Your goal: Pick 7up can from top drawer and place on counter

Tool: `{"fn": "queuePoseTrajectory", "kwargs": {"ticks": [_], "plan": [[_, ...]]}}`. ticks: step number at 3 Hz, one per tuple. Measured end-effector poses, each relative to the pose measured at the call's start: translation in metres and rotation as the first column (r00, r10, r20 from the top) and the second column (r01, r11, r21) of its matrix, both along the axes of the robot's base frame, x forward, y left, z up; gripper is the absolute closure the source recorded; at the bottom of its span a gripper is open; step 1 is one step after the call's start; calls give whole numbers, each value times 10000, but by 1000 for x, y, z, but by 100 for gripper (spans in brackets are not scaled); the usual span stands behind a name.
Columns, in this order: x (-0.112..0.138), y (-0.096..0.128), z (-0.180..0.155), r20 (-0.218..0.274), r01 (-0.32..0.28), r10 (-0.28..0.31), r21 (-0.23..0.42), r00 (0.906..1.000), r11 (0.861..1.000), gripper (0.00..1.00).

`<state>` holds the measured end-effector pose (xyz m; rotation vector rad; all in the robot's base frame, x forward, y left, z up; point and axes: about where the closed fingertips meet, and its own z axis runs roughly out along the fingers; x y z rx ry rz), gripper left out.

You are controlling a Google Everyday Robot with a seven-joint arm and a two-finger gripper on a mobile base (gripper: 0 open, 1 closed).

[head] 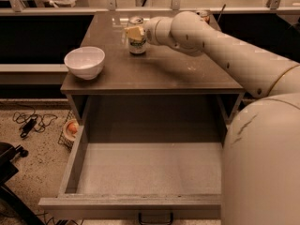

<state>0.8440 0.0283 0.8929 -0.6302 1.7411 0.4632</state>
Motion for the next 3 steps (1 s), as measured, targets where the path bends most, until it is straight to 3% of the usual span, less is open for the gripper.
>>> {"fn": "queuePoseTrajectory", "kwargs": {"ticks": [2,3], "plan": [[0,3,-2,-35,-38,38,-11,10000,10000,9],[0,5,-3,-46,-62,62,-9,10000,10000,0]]}}
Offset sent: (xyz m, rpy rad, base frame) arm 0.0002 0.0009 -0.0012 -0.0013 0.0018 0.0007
